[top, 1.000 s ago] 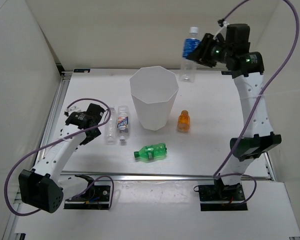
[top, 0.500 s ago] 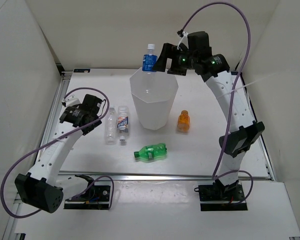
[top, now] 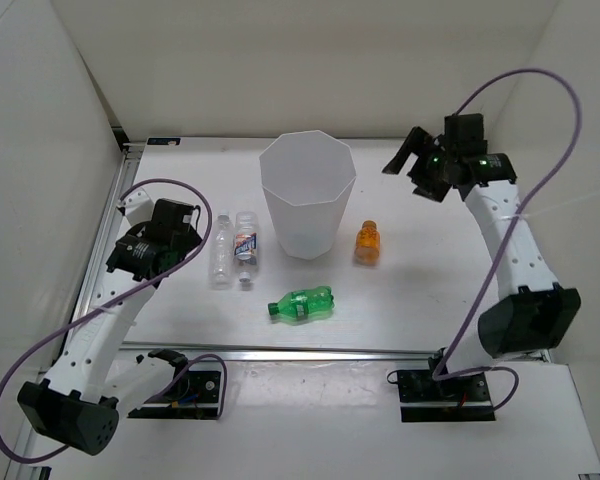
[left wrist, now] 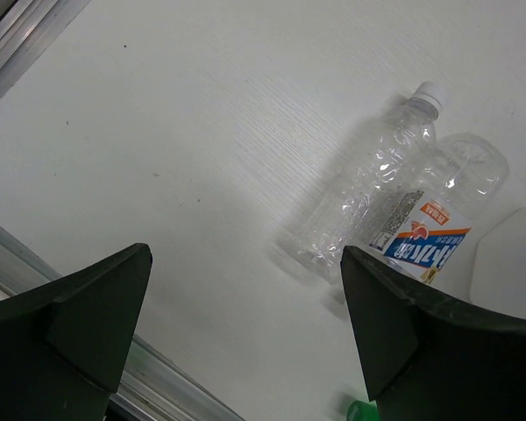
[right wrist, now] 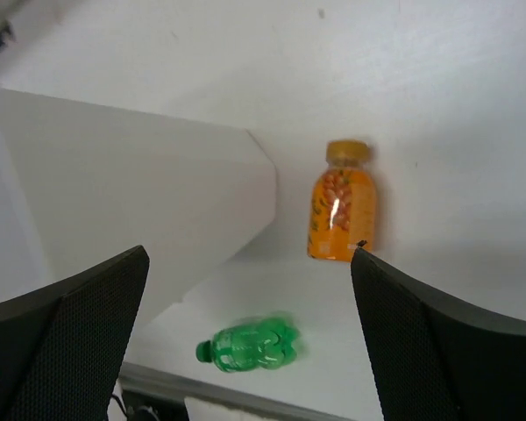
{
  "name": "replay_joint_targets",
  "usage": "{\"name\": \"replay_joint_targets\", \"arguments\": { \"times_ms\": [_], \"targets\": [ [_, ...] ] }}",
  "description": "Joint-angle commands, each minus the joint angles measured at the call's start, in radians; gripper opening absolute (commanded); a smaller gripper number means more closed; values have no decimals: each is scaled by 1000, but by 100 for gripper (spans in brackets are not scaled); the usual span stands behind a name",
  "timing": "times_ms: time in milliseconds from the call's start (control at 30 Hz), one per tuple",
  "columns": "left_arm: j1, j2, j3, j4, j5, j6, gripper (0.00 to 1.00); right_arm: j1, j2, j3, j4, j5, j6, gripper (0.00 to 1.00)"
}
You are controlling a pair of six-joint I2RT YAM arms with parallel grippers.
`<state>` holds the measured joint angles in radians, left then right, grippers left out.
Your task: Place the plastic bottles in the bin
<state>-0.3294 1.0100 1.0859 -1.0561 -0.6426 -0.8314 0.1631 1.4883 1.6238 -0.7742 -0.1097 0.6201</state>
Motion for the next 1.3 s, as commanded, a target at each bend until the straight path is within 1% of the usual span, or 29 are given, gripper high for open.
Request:
{"name": "replay_joint_targets", "arguments": {
  "times_ms": [0, 200, 367, 533, 633, 700, 733, 767, 833, 867, 933, 967, 1033, 1067, 1100, 1167, 1200, 1267],
  "targets": [
    [-3, 10, -9, 42, 9, 41, 100, 4, 122, -76, 9, -102, 6, 100],
    [-3, 32, 17, -5, 9, 41, 100, 24, 308, -114, 9, -102, -22, 100],
    [-3, 23, 17, -51, 20, 31, 100, 33, 424, -124, 23, -120, -60, 100],
    [-3, 13, -12, -62, 29, 21, 100, 42, 507, -133, 23, -145, -79, 100],
    [-3, 4, -12, -73, 20, 21, 100, 52, 532, -157, 23, -154, -79, 91],
    [-3, 4, -12, -73, 20, 21, 100, 52, 543, -183, 32, -154, -89, 76],
    [-3, 4, -12, -73, 20, 21, 100, 52, 543, -192, 32, -154, -89, 66],
    [-3, 4, -3, -73, 20, 21, 100, 52, 532, -202, 32, -145, -89, 52],
    [-3, 4, -3, -73, 11, 21, 100, 40, 501, -214, 12, -114, -89, 41],
    [-3, 15, 8, -82, 11, 21, 100, 39, 436, -214, 12, -105, -89, 38],
    [-3, 15, 8, -93, 0, 11, 100, 39, 347, -214, 12, -78, -80, 35],
    [-3, 24, 8, -93, 0, 11, 100, 49, 263, -155, -2, -47, -80, 33],
    [-3, 24, 8, -93, 0, 11, 100, 61, 174, -64, -33, -25, -71, 31],
    [-3, 24, -1, -93, 0, 11, 100, 61, 155, -12, -33, -25, -60, 30],
    [-3, 24, -1, -82, 0, 11, 100, 73, 141, 105, -33, -25, -60, 30],
    [-3, 24, -10, -73, -9, 2, 100, 99, 132, 230, -33, -25, -51, 30],
    [-3, 24, -11, -73, -9, 2, 100, 131, 157, 364, -33, -12, -69, 30],
    [-3, 33, -11, -73, -9, -9, 100, 162, 203, 502, -33, -21, -97, 30]
  ]
}}
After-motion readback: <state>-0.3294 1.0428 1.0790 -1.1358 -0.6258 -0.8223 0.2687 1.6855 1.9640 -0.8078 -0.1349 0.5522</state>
